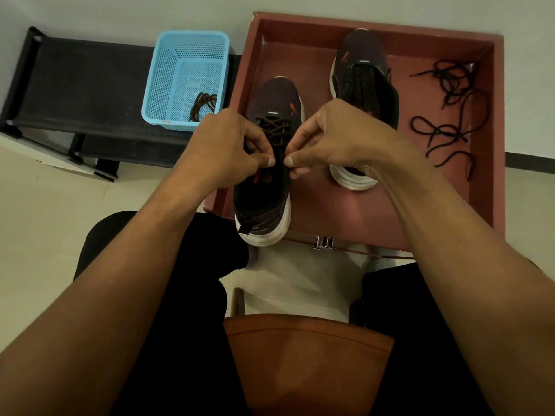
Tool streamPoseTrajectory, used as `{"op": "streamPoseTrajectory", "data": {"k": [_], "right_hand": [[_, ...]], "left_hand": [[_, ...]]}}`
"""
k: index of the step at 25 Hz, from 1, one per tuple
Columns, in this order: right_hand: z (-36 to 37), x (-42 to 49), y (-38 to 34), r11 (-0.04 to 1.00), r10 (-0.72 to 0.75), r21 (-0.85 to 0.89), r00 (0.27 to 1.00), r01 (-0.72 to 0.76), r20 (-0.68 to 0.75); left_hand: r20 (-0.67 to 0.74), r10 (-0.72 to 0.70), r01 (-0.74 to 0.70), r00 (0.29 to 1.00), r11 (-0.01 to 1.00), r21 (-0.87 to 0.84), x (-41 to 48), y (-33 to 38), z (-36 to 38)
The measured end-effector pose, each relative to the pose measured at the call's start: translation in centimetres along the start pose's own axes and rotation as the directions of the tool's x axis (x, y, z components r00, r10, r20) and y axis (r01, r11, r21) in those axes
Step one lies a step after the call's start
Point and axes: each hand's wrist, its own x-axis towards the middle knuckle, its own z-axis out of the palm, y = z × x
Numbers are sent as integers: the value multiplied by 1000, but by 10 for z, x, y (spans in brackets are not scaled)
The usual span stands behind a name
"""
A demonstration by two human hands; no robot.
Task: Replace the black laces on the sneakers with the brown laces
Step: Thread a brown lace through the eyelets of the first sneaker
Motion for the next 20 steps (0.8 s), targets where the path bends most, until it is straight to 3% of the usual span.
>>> {"op": "streamPoseTrajectory", "data": {"k": [10, 20], "right_hand": [[2, 0, -4, 993, -2, -118, 999, -2, -32], [3, 3, 3, 997, 77, -5, 995, -78, -64]], "left_hand": [[17, 42, -42, 999, 999, 28, 0, -1, -6], [9, 83, -82, 997, 996, -42, 2, -4, -5]]}}
